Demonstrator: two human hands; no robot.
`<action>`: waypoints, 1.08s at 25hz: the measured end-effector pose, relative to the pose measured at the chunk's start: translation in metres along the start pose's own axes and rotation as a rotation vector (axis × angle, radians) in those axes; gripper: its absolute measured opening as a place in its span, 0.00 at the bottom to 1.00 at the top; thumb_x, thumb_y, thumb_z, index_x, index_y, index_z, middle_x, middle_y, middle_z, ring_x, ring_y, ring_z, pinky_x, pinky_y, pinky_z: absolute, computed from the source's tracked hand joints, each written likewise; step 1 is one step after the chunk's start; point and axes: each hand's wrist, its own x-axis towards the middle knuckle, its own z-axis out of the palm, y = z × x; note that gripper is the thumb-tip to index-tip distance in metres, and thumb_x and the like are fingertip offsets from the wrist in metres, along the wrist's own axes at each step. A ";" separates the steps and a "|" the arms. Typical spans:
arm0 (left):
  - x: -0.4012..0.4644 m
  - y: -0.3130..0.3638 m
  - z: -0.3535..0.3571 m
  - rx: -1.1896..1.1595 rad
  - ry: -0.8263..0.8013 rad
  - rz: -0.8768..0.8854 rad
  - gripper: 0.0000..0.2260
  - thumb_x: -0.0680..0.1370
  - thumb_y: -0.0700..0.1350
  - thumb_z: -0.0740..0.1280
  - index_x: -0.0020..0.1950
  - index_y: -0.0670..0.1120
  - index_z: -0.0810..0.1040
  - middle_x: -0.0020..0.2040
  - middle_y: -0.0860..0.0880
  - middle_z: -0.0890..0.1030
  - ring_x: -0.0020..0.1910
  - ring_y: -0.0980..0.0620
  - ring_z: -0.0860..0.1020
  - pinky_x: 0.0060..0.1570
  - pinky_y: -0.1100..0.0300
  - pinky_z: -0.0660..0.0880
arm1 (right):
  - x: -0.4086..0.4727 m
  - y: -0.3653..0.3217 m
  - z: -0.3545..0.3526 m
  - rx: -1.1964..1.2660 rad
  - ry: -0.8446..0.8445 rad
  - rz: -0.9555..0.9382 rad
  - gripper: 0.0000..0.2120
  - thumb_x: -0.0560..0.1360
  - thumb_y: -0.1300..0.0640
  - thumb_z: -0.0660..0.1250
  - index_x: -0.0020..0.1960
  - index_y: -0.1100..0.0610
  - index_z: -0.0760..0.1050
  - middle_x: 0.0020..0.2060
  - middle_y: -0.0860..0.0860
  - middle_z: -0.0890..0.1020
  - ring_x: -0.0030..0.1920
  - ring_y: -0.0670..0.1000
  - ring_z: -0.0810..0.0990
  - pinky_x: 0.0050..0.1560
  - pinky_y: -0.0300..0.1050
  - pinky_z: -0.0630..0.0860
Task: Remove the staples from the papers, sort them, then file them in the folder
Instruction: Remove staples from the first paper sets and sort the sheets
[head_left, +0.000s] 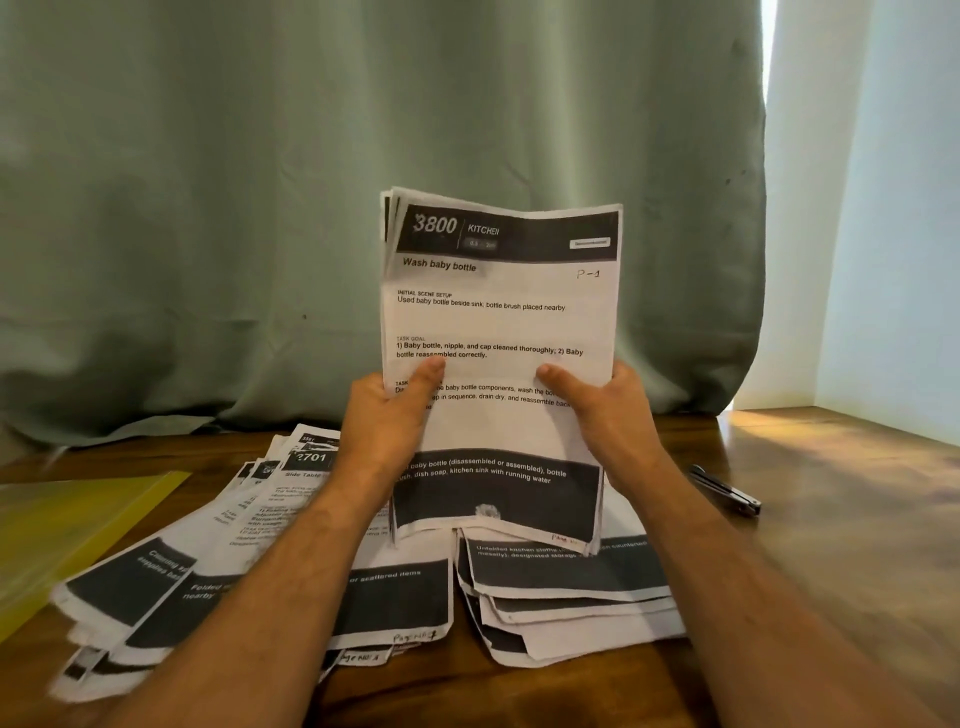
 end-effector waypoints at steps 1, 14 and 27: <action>0.000 0.000 0.002 -0.007 -0.003 0.007 0.05 0.79 0.52 0.68 0.47 0.53 0.82 0.41 0.56 0.87 0.41 0.56 0.86 0.40 0.60 0.82 | 0.000 0.000 0.000 -0.013 -0.001 -0.017 0.14 0.75 0.54 0.73 0.59 0.54 0.77 0.51 0.47 0.85 0.44 0.48 0.86 0.43 0.44 0.83; -0.007 0.002 0.005 0.025 -0.011 -0.053 0.21 0.82 0.62 0.53 0.48 0.52 0.81 0.38 0.54 0.86 0.38 0.54 0.86 0.34 0.62 0.80 | -0.006 0.003 0.005 -0.353 -0.017 -0.105 0.12 0.76 0.54 0.71 0.60 0.51 0.78 0.54 0.47 0.84 0.49 0.46 0.83 0.52 0.46 0.81; -0.002 -0.016 -0.009 0.102 -0.024 0.010 0.14 0.81 0.58 0.60 0.50 0.52 0.81 0.43 0.52 0.87 0.43 0.52 0.86 0.45 0.52 0.83 | -0.009 0.003 0.007 -0.468 -0.081 -0.073 0.18 0.77 0.52 0.70 0.66 0.54 0.77 0.60 0.49 0.82 0.51 0.46 0.81 0.43 0.33 0.76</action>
